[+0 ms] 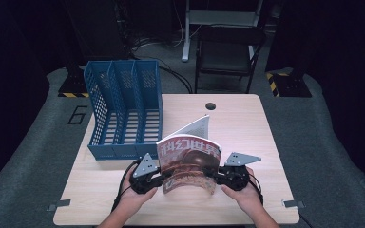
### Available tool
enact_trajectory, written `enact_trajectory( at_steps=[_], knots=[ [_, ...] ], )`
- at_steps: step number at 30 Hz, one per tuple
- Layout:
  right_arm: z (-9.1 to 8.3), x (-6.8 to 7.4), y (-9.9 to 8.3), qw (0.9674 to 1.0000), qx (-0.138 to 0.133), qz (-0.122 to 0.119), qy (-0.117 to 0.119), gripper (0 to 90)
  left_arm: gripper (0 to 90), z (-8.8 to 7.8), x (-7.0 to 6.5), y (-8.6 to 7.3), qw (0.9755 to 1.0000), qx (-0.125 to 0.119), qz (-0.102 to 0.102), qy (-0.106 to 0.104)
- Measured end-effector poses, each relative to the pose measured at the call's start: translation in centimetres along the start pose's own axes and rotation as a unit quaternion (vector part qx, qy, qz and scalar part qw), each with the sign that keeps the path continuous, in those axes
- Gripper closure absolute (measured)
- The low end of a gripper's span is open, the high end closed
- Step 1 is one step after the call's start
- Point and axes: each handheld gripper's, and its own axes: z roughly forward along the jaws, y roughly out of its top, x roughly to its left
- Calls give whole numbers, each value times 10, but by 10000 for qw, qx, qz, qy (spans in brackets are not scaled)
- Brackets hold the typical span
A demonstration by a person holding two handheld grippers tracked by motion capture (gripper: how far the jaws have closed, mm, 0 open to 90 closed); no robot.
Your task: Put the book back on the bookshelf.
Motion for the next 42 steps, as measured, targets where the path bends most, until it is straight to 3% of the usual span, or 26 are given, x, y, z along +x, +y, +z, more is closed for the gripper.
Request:
enact_trajectory(
  at_steps=[3,15,21,32,34,39,42],
  knots=[
    [-1,0,-1,9999,45,-72,57,815,803,-3,-1,0,9998,120,67,-108],
    [-3,-2,-3,9997,123,40,225,798,792,-5,-5,2,9994,241,-105,-245],
    [-4,-1,-4,9997,128,39,217,786,706,-6,-7,7,9990,320,-93,-291],
    [-5,-1,-5,9996,125,63,225,771,624,-17,-6,26,9978,344,-164,-541],
    [-5,-1,-6,9996,123,72,234,768,571,-22,-6,35,9975,271,-241,-603],
    [-5,-1,-6,9996,134,75,239,761,556,-28,-5,52,9972,145,-326,-660],
    [-5,-1,-6,9996,134,73,234,761,556,-30,-3,59,9970,238,-284,-685]
  ],
)
